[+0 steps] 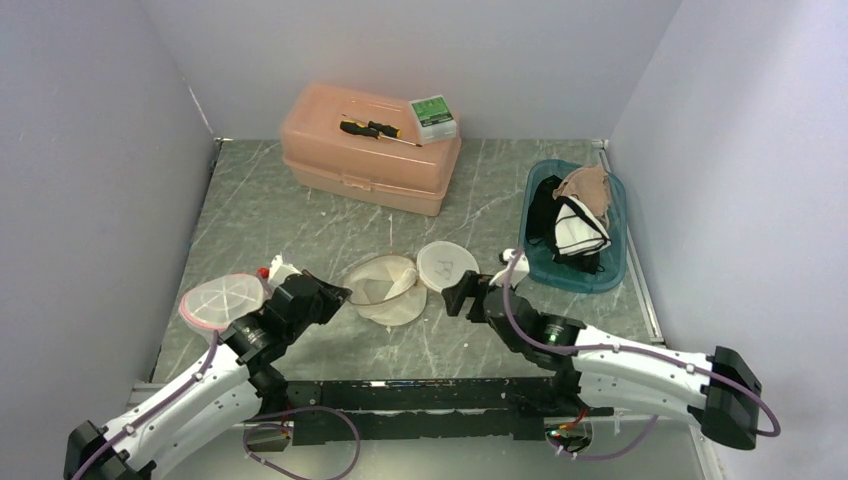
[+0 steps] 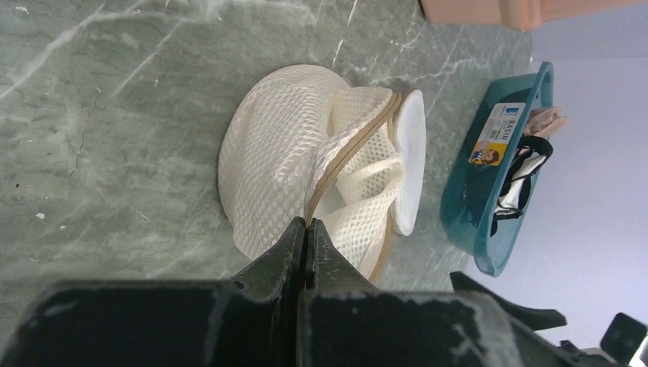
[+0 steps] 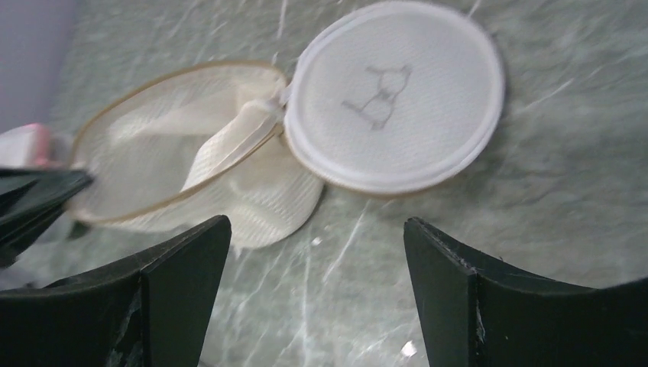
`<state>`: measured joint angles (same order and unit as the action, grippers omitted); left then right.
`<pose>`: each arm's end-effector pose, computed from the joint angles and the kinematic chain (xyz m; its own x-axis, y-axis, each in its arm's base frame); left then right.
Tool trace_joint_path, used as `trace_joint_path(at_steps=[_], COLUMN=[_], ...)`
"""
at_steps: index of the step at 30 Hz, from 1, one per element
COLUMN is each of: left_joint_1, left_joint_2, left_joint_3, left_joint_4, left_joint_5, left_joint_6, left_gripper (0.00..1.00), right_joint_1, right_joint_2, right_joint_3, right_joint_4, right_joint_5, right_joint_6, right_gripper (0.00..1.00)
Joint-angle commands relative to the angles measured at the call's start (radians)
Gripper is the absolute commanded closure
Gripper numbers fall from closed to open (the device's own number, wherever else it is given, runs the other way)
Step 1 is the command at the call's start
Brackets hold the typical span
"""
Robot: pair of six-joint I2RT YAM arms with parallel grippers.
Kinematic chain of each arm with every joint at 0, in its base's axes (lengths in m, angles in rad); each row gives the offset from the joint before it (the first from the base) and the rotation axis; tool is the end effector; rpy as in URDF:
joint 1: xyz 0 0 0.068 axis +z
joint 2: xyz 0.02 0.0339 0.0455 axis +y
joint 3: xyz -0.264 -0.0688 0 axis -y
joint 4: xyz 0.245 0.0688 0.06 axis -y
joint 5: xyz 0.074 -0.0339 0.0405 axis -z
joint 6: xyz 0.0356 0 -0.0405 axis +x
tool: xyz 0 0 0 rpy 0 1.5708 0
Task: Unzip the laundry bag and remove the bra
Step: Close the laundry bag at the center of the board.
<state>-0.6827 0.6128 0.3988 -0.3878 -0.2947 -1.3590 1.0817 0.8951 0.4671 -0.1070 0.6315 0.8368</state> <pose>0.1192 -0.0836 0.2108 -0.5009 -0.7984 -0.3340 -0.3416 0.5370 -0.7713 0.1083 0.1588 0.2200 -0.5123 0.3130 -0.7997 -0.1396 0.8885 0.4371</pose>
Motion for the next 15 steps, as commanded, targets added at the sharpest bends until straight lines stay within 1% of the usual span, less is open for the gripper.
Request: trace_joint_path(at_steps=[1,3,6,9,11,15], left_joint_1=[-0.007,-0.010,-0.016,-0.022,-0.026,-0.029], left_joint_2=[0.031,0.040,0.041,0.028,0.015,0.001], left_joint_3=[0.007,0.005,0.006,0.005,0.001,0.004], left_joint_4=[0.062,0.075,0.073,0.058,0.050,0.025], left_joint_5=[-0.006,-0.001,-0.003,-0.014,-0.020,-0.032], left_joint_6=[-0.006,-0.006,0.002,0.007,0.009,0.020], left_gripper=[0.97,0.97,0.97,0.97,0.97,0.97], right_joint_1=[-0.003,-0.006,-0.020,-0.067,-0.113,-0.170], right_joint_2=[-0.134,-0.161,-0.176,-0.183,-0.180,-0.143], right_joint_3=[-0.126,-0.159,-0.183,-0.212,-0.234,-0.255], right_joint_4=[0.193,0.243,0.261,0.263,0.274,0.249], right_joint_5=[-0.206,-0.225,-0.208,-0.191,-0.206,-0.214], right_joint_6=[0.172,0.253,0.378,0.493,0.566,0.700], right_gripper=[0.12,0.12,0.11,0.12,0.12,0.12])
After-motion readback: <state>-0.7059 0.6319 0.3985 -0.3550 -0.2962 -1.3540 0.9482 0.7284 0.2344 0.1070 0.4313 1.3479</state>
